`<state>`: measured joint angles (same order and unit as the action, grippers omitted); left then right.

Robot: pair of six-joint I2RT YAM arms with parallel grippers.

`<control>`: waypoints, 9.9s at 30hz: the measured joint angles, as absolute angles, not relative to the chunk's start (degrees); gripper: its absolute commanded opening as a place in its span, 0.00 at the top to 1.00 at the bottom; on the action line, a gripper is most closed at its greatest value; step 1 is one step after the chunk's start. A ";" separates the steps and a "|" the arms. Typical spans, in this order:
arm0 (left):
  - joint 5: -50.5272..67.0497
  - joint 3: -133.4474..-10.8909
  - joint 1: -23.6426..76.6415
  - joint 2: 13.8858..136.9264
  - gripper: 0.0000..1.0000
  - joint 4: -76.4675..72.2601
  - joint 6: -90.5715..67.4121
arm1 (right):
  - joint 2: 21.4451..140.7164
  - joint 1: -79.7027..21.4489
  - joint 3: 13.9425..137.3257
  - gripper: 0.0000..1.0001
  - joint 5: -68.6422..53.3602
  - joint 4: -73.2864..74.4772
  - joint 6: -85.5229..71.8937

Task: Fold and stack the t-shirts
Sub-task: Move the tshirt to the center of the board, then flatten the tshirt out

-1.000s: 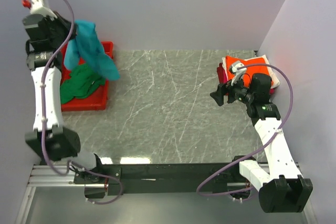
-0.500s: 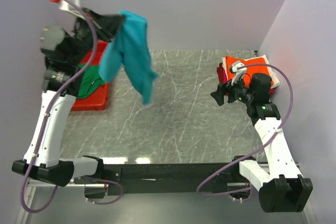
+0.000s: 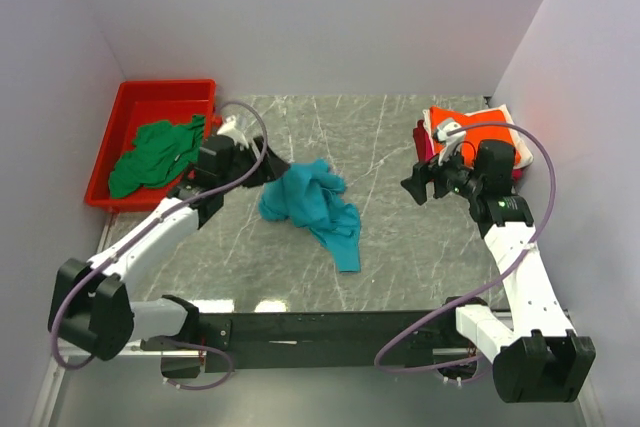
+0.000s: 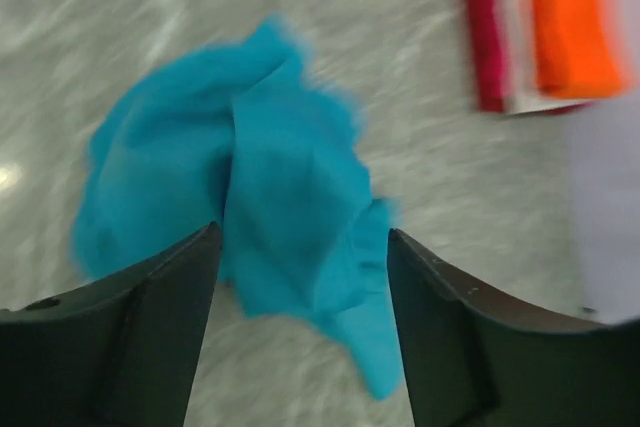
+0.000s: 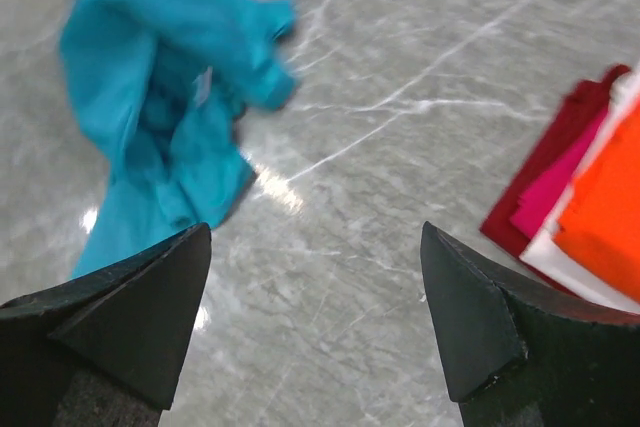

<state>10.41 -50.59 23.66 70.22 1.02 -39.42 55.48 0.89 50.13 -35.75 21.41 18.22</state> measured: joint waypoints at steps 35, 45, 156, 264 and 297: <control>-3.36 -65.76 31.31 85.14 0.24 11.53 -22.24 | 96.01 -32.53 58.30 0.27 -25.56 23.77 40.29; 1.32 -82.54 31.09 98.59 0.24 19.35 -4.54 | 97.27 -32.88 59.44 0.96 -23.66 24.51 38.85; 39.55 -103.50 15.97 91.68 1.00 -7.86 -23.75 | 81.08 -9.61 124.18 1.00 -16.78 32.62 37.04; 3.88 -55.40 56.31 89.82 0.99 16.86 -19.68 | 114.39 -12.62 89.71 0.48 -23.33 49.74 44.40; 17.91 -87.39 11.60 77.36 0.99 18.63 -20.10 | 111.77 -13.06 143.41 1.00 -24.36 53.08 38.50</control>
<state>17.91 -87.39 11.60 77.36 18.63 -20.10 111.77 -13.06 143.41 -24.36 53.08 38.50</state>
